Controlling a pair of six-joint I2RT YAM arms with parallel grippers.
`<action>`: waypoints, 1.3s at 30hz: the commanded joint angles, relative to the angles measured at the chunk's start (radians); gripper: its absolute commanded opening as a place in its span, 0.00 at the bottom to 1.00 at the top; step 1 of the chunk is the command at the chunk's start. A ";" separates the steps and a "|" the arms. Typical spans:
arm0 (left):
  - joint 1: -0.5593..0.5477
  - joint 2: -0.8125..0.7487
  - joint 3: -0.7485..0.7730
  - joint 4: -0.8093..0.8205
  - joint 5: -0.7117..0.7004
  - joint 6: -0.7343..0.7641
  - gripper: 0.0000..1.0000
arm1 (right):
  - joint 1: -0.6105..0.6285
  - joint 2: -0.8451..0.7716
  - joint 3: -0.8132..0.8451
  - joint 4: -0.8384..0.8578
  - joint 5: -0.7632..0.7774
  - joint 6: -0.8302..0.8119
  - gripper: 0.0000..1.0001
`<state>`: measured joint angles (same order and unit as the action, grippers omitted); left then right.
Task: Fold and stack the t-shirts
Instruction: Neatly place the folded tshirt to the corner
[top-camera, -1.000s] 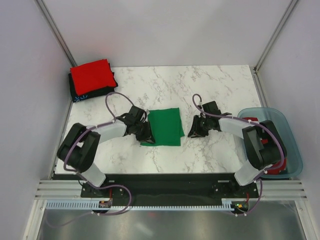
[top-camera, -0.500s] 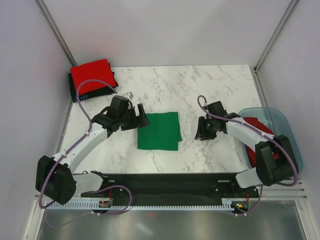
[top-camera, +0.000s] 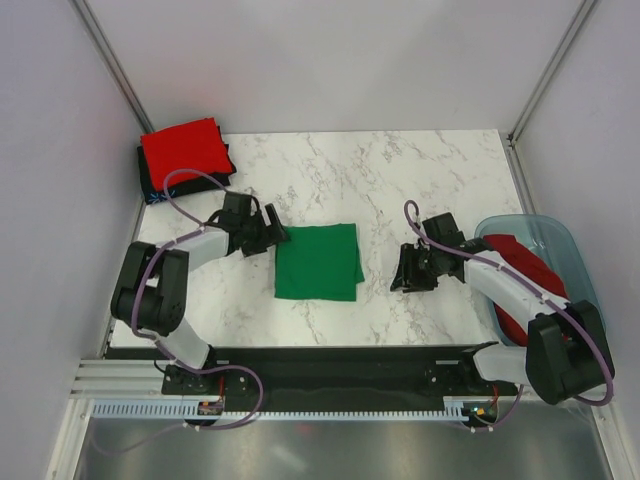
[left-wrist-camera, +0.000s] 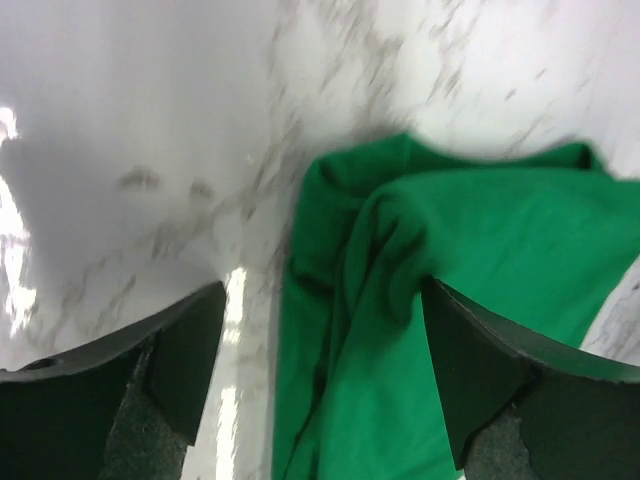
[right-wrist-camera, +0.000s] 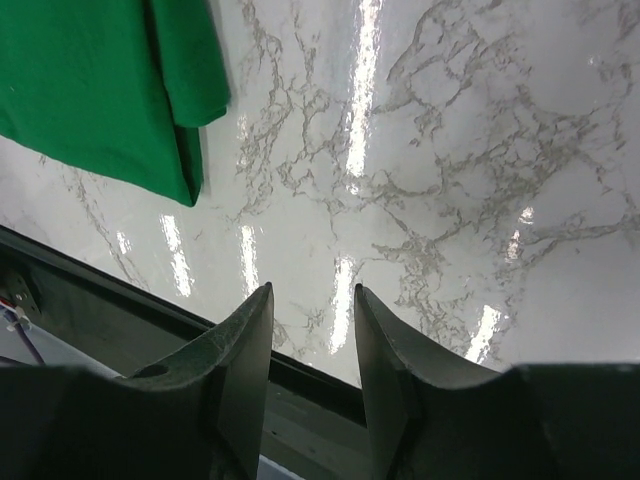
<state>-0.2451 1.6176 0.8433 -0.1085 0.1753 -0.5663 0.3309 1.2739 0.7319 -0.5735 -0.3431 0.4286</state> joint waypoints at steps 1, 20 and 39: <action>0.018 0.119 0.054 0.105 0.019 -0.021 0.86 | -0.001 -0.027 -0.002 -0.019 -0.031 -0.010 0.45; 0.027 0.242 0.036 0.291 0.266 -0.102 0.02 | -0.001 -0.022 0.009 -0.035 -0.036 -0.019 0.45; 0.173 0.154 0.600 -0.215 0.110 0.193 0.02 | -0.003 -0.128 0.038 -0.062 -0.053 -0.040 0.42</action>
<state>-0.1097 1.7920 1.3628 -0.2390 0.3042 -0.4927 0.3309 1.1713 0.7364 -0.6296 -0.3786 0.4126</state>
